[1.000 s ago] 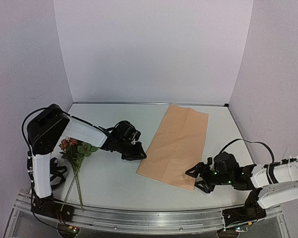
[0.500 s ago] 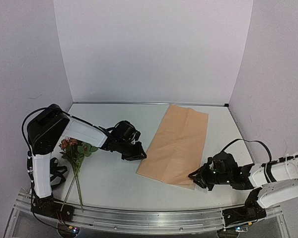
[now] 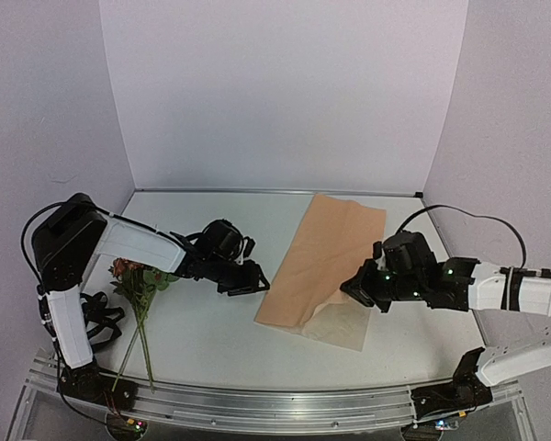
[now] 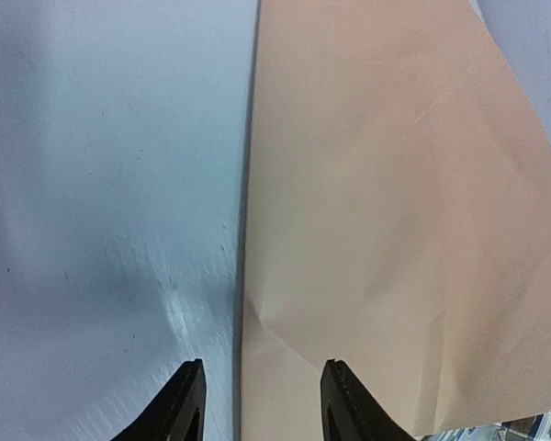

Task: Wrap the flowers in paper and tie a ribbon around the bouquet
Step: Pick up the corner of the folded wrapping paper from the center of the board, then pass from the right arm to the left

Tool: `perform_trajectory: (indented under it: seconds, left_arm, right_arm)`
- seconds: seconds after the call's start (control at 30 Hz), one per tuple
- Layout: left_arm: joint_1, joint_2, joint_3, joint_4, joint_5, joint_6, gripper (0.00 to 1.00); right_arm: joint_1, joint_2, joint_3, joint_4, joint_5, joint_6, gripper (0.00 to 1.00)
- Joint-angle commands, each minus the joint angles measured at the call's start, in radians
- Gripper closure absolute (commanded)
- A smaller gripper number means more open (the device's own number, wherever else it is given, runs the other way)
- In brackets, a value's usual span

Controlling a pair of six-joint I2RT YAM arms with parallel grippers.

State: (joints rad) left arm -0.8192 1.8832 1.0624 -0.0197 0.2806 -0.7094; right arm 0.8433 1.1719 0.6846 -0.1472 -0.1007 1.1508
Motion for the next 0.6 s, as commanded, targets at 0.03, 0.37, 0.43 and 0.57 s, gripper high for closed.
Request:
perform_trajectory:
  seconds: [0.03, 0.37, 0.43, 0.57]
  left_arm:
    - [-0.021, -0.233, -0.1, 0.124, 0.018, 0.186, 0.44]
    - [-0.177, -0.29, -0.051, 0.098, -0.068, 0.445, 0.33]
    - [-0.186, -0.277, -0.033, 0.099, -0.076, 0.464, 0.33]
    - [-0.189, -0.227, 0.007, 0.103, -0.107, 0.475, 0.33]
  right_arm:
    - [0.009, 0.151, 0.202, -0.166, -0.01, -0.064, 1.0]
    - [0.009, 0.38, 0.527, -0.285, -0.057, -0.007, 1.0]
    - [0.008, 0.404, 0.553, -0.288, -0.075, 0.003, 1.0]
    - [0.011, 0.418, 0.577, -0.291, -0.089, 0.007, 1.0]
